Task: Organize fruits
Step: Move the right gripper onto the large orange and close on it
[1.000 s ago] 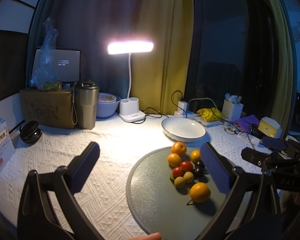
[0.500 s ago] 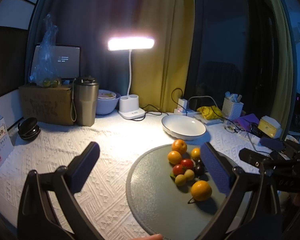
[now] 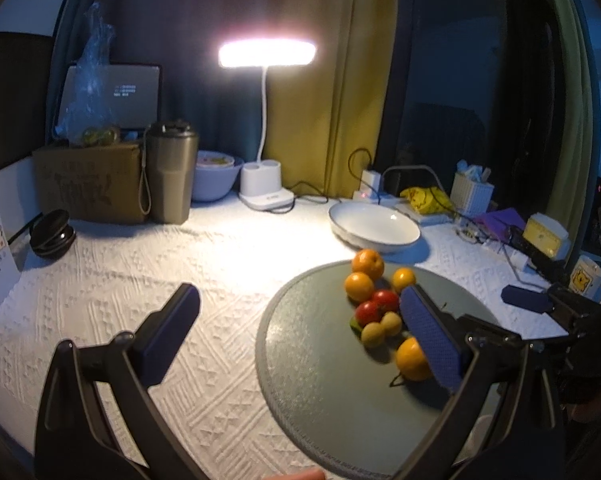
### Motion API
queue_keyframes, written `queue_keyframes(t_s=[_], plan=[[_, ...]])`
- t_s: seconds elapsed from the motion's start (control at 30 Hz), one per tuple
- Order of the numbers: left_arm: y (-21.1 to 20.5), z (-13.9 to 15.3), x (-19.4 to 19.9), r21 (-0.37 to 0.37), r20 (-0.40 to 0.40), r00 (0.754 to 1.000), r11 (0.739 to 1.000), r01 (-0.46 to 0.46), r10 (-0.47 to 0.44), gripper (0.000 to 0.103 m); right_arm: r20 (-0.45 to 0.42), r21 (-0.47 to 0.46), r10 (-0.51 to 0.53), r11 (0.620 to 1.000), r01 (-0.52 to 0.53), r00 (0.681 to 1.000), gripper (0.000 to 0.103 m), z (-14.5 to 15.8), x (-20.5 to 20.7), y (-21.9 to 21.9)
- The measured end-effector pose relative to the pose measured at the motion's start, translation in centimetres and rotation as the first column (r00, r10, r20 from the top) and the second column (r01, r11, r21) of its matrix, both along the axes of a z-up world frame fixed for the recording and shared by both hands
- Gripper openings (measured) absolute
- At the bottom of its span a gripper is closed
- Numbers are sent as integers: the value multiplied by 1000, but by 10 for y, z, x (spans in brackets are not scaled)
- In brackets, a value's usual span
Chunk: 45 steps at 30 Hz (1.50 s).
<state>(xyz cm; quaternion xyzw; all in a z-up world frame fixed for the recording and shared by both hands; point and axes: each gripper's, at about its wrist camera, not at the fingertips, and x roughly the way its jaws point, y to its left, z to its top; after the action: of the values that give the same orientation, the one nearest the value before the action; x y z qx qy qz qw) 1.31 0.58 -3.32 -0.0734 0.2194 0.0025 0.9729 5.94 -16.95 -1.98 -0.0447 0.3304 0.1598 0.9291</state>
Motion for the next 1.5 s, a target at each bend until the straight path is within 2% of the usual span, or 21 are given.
queue_keyframes(t_s=[0.2,0.4,0.57,0.6,0.7,0.73,0.9,1.07,1.17,1.27,1.5], plan=[[-1,-16,12,-1,-74,997,1000,14,-14,101,-81,25,38,999,-36,996,89,-19,8,7],[-3,-26,21,9,-121,992,999,32,-30,101,-147,53,75,996,-67,986,75,-34,18,11],[-7,-31,28,26,-150,988,999,34,-29,101,-185,84,129,990,-115,974,72,-43,25,17],[-8,-32,29,29,-156,987,999,34,-29,101,-193,89,140,988,-124,971,69,-45,26,18],[-11,-33,33,42,-171,985,998,41,-33,101,-225,115,174,982,-151,959,48,-52,30,20],[-12,-33,35,46,-176,984,998,45,-36,101,-231,136,192,977,-164,954,46,-52,31,19],[-22,-36,46,57,-210,975,995,80,-66,101,-210,154,196,974,-166,958,45,-45,33,10],[-40,-42,61,70,-255,960,989,133,-111,101,-178,150,150,981,-124,972,45,-37,42,-11],[-49,-47,69,75,-288,948,984,164,-136,90,-174,148,120,984,-94,977,45,-37,46,-22],[-57,-52,77,78,-319,934,978,193,-159,87,-169,153,90,986,-64,982,45,-38,51,-37],[-75,-66,90,79,-396,892,960,267,-215,53,-153,156,51,987,-27,987,45,-35,60,-56]])
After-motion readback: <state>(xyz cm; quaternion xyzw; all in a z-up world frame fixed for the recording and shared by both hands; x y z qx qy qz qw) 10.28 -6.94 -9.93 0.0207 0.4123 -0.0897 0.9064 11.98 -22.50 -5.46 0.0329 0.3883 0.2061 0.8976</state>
